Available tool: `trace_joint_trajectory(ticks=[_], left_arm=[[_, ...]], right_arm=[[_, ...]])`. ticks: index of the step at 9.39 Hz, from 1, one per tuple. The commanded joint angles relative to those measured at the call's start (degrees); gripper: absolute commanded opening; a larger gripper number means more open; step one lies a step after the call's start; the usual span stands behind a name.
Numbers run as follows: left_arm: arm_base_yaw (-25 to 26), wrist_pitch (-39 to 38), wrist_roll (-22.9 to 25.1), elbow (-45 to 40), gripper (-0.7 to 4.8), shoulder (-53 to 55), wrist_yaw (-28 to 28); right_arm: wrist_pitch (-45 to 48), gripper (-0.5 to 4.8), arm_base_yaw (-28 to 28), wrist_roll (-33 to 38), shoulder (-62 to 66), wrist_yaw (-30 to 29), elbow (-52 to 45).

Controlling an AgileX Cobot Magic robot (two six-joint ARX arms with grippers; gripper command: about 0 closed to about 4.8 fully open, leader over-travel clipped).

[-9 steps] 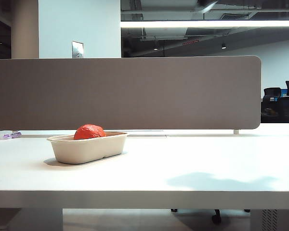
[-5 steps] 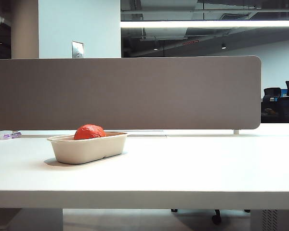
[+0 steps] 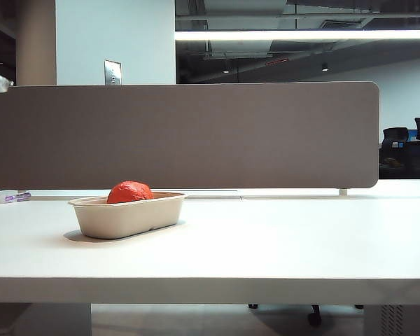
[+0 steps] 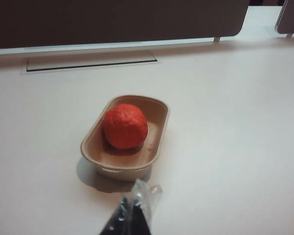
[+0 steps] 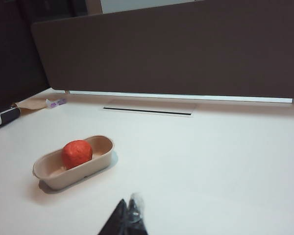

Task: Pick up the orange and place it into the paper lunchbox.

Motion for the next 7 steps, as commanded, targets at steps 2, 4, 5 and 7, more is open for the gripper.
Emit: trace_joint_trajectory(ticks=[2, 4, 5, 7], left_arm=[[0.1, 2.9, 0.0, -2.9, -0.05, -1.2, 0.0], [0.9, 3.4, -0.1, -5.7, -0.05, -6.0, -1.2], [6.5, 3.1, -0.1, -8.1, -0.05, -11.8, -0.8], [13.0, 2.6, -0.1, -9.7, -0.05, -16.2, -0.6]], right_arm=[[0.4, -0.05, -0.1, 0.3, -2.3, -0.1, 0.3], [-0.3, -0.05, 0.0, 0.3, -2.3, -0.1, 0.3], [-1.1, -0.05, 0.0, 0.3, -2.3, -0.1, 0.3], [-1.1, -0.05, 0.0, 0.3, -2.3, -0.1, 0.3]])
